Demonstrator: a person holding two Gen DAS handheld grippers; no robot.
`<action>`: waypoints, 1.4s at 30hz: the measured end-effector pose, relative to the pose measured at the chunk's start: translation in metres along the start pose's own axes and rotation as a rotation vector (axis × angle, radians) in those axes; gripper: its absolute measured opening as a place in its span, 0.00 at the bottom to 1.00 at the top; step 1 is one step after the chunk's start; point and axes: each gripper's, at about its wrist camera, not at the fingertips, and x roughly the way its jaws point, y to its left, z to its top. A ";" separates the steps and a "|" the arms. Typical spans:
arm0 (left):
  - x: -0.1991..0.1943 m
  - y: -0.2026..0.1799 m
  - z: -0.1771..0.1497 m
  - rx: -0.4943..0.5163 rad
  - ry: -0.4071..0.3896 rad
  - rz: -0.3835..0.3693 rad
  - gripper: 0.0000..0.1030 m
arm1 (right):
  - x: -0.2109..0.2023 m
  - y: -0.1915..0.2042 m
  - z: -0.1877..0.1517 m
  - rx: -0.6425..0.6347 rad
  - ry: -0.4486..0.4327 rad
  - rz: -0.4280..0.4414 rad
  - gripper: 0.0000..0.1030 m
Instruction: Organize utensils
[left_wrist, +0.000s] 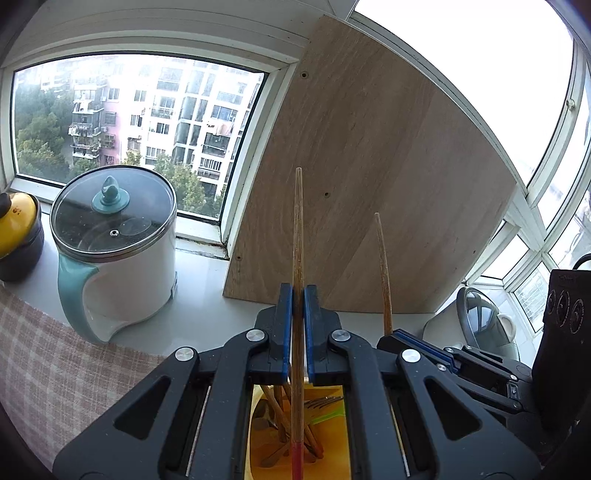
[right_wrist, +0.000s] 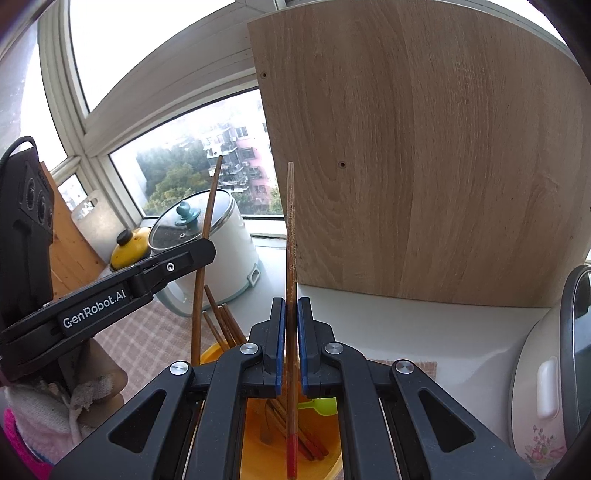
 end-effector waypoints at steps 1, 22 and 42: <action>0.002 0.000 -0.001 0.002 0.004 -0.001 0.04 | 0.002 0.000 -0.001 0.000 0.003 0.000 0.04; -0.029 0.001 -0.048 0.034 0.070 -0.030 0.04 | -0.008 0.003 -0.040 0.009 0.061 -0.014 0.05; -0.130 -0.022 -0.094 0.175 -0.015 0.040 0.38 | -0.085 0.041 -0.076 -0.033 -0.031 -0.079 0.48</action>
